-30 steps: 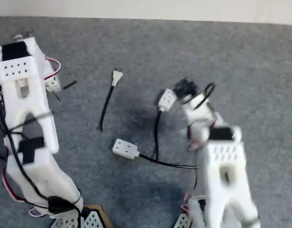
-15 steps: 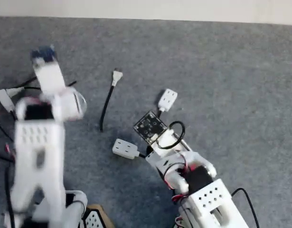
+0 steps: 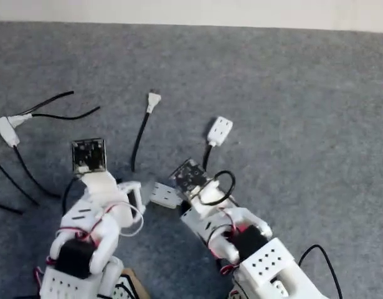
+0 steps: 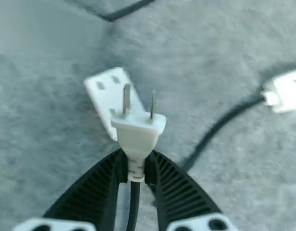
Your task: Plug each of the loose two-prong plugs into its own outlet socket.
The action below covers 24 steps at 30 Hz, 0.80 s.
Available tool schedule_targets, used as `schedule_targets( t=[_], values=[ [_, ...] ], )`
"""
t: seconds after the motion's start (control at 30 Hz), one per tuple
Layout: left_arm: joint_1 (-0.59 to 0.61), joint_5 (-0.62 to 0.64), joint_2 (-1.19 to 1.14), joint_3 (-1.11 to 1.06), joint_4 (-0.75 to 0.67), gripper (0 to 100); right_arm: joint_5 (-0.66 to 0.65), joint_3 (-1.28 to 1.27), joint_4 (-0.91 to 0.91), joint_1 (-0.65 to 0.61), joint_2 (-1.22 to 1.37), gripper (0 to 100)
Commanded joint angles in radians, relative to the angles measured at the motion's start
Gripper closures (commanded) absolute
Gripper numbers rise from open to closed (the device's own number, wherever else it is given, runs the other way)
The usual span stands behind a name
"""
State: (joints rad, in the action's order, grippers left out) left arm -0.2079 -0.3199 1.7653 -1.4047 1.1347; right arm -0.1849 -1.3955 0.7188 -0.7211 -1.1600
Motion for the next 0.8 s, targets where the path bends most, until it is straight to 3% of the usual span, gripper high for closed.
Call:
schedule_targets(
  t=[0.0,0.47,0.77],
  values=[
    [-0.054,0.008,0.050,-0.001,0.028,68,0.009,0.016,-0.022,-0.045,-0.015,99.1],
    [-0.084,-0.011,0.050,-0.111,-0.018,67,0.041,0.203,-0.013,-0.087,0.196,99.1],
    [-0.082,-0.038,0.050,-0.142,-0.018,67,-0.015,0.498,0.237,-0.028,0.197,99.1]
  ],
)
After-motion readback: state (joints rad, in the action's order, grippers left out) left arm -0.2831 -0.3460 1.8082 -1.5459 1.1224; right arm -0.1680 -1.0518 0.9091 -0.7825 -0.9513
